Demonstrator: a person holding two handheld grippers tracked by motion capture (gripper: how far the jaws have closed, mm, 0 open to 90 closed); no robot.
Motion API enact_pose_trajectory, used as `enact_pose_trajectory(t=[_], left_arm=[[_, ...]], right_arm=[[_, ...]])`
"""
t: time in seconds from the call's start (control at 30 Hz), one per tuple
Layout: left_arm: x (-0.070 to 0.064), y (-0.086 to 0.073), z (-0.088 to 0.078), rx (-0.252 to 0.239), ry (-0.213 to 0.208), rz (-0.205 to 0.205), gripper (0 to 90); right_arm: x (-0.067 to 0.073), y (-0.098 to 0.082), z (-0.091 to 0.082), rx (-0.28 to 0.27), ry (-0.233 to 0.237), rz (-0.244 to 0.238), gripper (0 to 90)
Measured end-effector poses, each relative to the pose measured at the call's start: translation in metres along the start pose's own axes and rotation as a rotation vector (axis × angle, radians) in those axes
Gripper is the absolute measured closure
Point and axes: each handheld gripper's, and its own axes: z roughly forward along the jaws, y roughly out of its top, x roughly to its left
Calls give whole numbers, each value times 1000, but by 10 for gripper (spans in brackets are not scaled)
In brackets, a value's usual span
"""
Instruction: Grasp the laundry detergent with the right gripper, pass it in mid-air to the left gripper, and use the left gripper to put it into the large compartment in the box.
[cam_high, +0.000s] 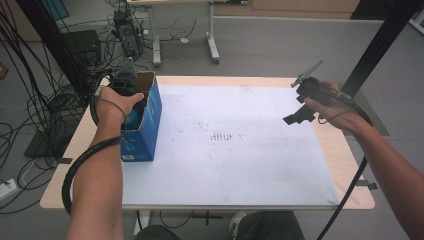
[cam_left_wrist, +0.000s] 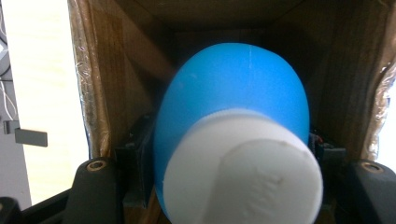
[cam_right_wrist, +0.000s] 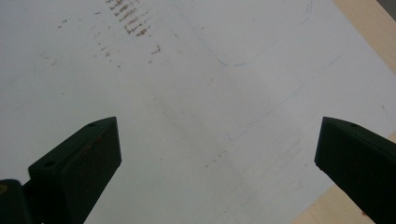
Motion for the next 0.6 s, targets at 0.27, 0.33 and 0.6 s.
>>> enact_pose_trajectory(t=[0.27,0.33,0.6], left_arm=[[1,-1,1,-5,-4,-2,349],[1,-1,1,-5,-6,-3,348],[1,0,1,-1,-5,0,348]], right_arm=[[1,3,-1,0,1,-5,4],[1,3,-1,0,0,-5,4],[1,4,-2,-1,-1,-6,4]])
